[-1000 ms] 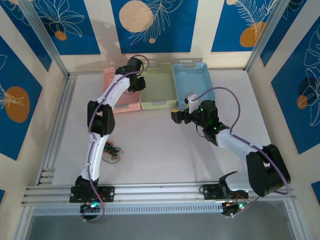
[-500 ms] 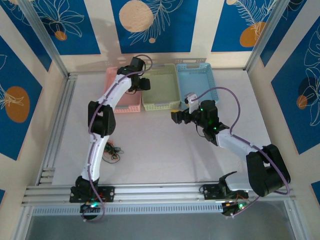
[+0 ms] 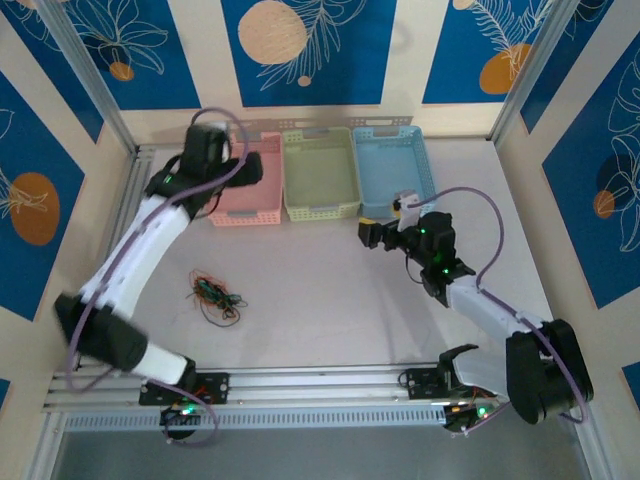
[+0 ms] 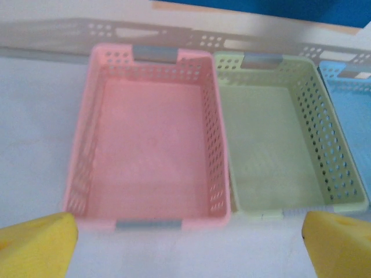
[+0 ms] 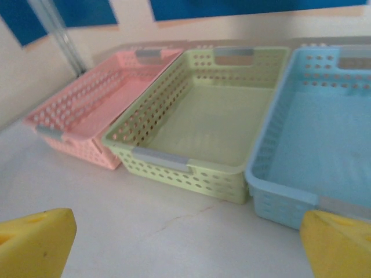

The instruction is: Untangle the cables

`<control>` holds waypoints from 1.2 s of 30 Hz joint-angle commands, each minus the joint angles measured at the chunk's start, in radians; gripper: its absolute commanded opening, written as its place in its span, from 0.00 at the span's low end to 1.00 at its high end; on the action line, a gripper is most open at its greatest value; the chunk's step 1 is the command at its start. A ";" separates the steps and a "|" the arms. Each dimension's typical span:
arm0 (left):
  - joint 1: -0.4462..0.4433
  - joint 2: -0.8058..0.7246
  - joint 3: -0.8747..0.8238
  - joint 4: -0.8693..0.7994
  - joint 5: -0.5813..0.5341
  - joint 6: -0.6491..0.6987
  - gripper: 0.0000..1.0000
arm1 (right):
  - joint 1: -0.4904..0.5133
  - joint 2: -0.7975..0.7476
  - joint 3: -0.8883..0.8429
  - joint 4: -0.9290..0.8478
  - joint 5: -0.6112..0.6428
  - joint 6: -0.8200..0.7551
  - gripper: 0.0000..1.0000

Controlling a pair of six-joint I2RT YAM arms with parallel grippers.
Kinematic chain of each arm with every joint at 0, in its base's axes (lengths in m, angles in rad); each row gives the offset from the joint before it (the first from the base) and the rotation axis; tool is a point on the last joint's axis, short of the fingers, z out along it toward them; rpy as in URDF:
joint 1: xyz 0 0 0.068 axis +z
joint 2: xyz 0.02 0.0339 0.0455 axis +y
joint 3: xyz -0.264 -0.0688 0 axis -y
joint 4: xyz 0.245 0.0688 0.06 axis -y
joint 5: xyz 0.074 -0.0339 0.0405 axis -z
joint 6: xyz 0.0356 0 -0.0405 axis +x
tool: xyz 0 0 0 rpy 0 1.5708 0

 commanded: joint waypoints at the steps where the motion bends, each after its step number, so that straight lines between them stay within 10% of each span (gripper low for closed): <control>1: 0.017 -0.139 -0.219 0.003 -0.004 -0.082 0.99 | -0.066 -0.066 -0.024 -0.002 0.019 0.266 0.99; 13: 0.030 -0.669 -0.783 0.098 0.066 -0.333 1.00 | -0.106 -0.097 -0.059 -0.039 0.014 0.375 0.96; 26: 0.031 -0.532 -0.691 -0.376 -0.060 -0.546 0.95 | -0.100 -0.083 -0.054 -0.050 0.033 0.375 0.95; 36: 0.024 -0.345 -0.795 -0.216 0.012 -0.632 0.98 | -0.102 -0.082 -0.054 -0.052 0.035 0.379 0.96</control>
